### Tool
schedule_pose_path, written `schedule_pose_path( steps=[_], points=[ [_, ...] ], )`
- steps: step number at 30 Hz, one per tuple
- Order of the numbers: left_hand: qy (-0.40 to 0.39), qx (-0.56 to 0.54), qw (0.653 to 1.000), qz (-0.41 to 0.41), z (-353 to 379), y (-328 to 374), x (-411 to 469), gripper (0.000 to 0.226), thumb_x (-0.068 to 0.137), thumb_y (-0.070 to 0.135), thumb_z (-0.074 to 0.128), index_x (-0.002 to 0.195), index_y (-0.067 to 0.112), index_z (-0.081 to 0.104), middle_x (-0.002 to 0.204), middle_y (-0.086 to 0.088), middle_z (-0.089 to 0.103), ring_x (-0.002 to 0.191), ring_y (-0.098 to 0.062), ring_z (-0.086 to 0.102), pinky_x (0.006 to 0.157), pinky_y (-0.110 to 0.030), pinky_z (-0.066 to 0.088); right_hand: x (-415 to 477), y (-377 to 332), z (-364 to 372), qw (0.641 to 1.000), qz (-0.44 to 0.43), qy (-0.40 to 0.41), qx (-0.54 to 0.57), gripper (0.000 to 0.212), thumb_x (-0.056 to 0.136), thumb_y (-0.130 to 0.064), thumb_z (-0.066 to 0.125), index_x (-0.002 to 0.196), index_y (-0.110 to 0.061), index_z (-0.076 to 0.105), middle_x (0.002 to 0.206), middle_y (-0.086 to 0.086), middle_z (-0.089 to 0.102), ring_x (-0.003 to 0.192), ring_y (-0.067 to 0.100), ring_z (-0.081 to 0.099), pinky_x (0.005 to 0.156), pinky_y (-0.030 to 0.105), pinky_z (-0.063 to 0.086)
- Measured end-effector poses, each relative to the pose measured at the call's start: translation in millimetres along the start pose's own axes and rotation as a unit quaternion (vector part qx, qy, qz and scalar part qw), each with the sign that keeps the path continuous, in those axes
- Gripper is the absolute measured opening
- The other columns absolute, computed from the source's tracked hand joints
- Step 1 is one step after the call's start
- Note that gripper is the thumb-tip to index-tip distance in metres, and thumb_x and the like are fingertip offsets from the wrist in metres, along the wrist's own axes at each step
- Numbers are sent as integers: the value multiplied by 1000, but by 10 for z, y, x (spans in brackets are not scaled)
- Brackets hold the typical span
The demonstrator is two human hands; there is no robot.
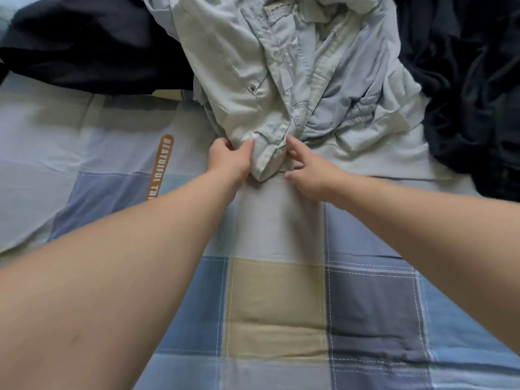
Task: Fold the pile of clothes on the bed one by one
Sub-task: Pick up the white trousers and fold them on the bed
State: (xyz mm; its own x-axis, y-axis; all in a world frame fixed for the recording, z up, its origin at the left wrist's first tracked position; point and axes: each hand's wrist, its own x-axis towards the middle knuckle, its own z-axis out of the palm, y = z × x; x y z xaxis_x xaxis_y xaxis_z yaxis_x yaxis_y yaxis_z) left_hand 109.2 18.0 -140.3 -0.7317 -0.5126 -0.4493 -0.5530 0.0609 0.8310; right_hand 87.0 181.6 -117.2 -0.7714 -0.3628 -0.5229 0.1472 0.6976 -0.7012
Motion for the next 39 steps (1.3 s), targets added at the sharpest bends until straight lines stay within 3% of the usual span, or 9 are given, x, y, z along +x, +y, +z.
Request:
schedule_pose_path(
  steps=[3,8,13,18,21,24,31,35,39],
  points=[
    [8,3,999,37,-19,-52,-10,15,95,27,67,94,13,61,91,-3,65,87,-23,62,82,-35,53,-4,23,-68,991,19,28,127,69,99,-5,57,158,-21,24,136,0,58,96,1,64,70,7,45],
    [-109,-55,992,-37,-267,139,-634,9,96,15,67,89,15,61,86,-4,64,68,-17,60,66,-28,54,-326,-169,-153,944,128,2,305,53,93,-45,66,140,-27,50,129,2,65,108,21,67,94,44,53],
    [-204,-64,973,-86,-550,491,-1495,5,95,8,67,94,12,65,88,-6,65,71,-17,62,71,-27,55,-926,-602,-207,905,182,44,381,26,91,-21,69,112,-7,64,98,13,72,69,23,72,56,29,57],
    [-263,-54,952,-144,-878,951,-2558,10,94,9,69,88,13,62,79,-4,66,60,-9,62,49,-15,44,-2047,-957,-518,907,237,72,340,28,92,-4,58,118,1,62,110,23,68,95,38,69,90,53,54],
    [-306,-1,939,-158,-1122,1249,-3150,9,91,14,73,95,16,65,89,-1,71,71,-11,62,58,-22,43,-2844,-1243,-840,914,228,118,314,18,93,-1,51,98,-12,64,106,19,69,89,32,68,82,48,56],
    [-226,116,962,-95,-1318,1459,-3563,61,87,20,76,140,19,47,133,-5,57,112,-21,60,92,-36,53,-3681,-1624,-1238,927,188,134,296,21,95,-1,49,90,-14,65,87,7,72,74,21,68,67,35,56],
    [-153,253,947,123,-1221,2271,-4281,98,86,35,79,156,45,11,167,6,6,151,-27,10,119,-50,21,-5439,-2372,-2267,937,28,124,326,19,96,-1,47,92,-6,65,72,2,67,63,17,66,58,27,54],
    [-187,262,919,230,-944,2668,-4597,14,96,23,57,101,36,53,106,2,63,111,-30,56,82,-42,43,-5970,-2461,-2834,907,-6,176,382,32,97,-11,45,121,3,61,111,19,68,98,32,69,85,44,57],
    [-280,214,900,256,-778,3247,-5001,23,104,29,48,84,21,55,79,5,57,77,-20,52,62,-33,36,-6296,-2227,-3406,823,-36,262,503,30,103,-13,41,124,-3,60,119,15,70,108,27,69,91,39,58]
  ],
)
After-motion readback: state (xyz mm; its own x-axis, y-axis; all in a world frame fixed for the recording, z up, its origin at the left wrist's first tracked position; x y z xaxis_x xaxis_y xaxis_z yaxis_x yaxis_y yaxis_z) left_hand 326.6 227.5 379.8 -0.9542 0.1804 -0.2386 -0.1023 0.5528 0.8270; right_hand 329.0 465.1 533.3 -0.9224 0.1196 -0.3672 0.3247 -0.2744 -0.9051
